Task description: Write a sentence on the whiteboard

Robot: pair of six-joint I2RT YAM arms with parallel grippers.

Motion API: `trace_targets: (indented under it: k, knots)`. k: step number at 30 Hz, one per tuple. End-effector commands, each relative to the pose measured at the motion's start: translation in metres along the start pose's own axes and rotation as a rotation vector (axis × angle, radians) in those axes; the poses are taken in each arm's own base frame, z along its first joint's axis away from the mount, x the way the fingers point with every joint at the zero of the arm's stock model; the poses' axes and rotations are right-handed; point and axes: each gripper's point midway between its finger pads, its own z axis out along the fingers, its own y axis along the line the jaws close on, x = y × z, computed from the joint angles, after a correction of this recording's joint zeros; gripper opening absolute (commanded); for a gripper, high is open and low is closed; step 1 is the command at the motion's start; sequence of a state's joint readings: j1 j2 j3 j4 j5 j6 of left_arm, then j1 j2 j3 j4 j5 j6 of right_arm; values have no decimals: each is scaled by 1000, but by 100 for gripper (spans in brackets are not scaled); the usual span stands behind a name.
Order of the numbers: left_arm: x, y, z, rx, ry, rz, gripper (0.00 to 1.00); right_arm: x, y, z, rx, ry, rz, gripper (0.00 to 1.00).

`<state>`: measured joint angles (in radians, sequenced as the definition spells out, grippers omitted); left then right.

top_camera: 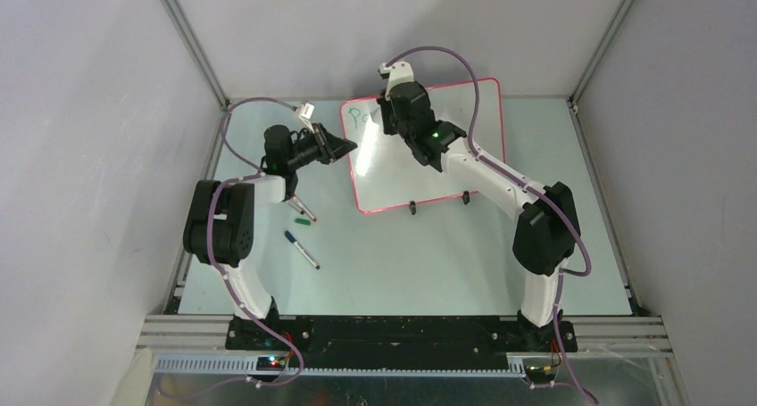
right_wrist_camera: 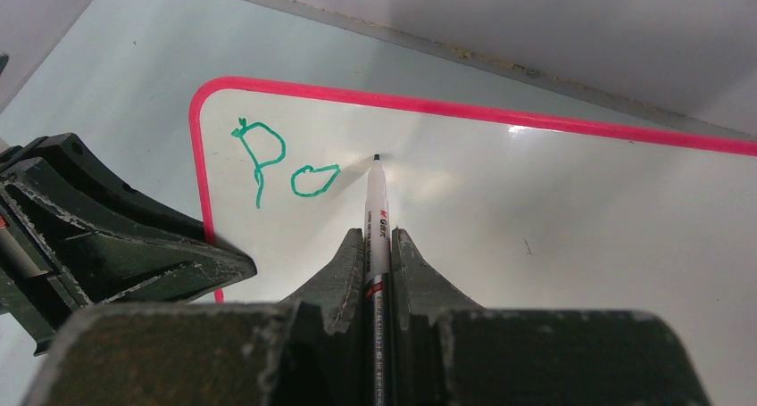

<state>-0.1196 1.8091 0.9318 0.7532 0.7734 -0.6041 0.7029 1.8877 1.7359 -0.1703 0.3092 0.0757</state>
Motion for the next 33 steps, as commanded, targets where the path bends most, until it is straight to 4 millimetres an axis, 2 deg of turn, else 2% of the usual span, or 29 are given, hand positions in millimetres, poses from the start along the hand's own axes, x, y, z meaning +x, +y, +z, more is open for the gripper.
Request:
trace_targets:
  k: [1,26,33]
  knots:
    - [-15,-8,5,23,-31,71,0,-22,-2,-2,15,-45,13,0]
    - [-14,-8,5,21,-29,79,0,-16,4,-3,-27,-13,5,0]
    - [-14,-9,5,22,-28,81,0,-14,0,-4,-21,-2,2,0]
